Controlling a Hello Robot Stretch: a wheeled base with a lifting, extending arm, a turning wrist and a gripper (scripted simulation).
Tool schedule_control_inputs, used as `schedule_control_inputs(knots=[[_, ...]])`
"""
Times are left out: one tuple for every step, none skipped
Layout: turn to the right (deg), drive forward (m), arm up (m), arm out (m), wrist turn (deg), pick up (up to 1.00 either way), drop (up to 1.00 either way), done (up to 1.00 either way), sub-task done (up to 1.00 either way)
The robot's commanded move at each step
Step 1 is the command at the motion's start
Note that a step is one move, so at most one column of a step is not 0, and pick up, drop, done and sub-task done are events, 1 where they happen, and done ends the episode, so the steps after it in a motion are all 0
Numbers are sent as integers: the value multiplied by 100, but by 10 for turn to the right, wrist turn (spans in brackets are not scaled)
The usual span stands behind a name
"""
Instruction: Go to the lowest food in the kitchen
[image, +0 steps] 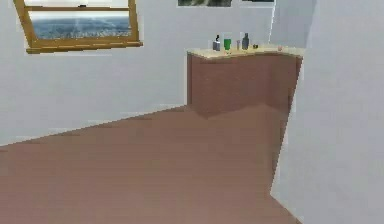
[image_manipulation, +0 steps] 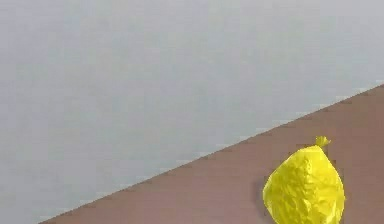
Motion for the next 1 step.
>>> schedule_control_inputs(knots=[[0,100,0,0,0,0,0,0,0]])
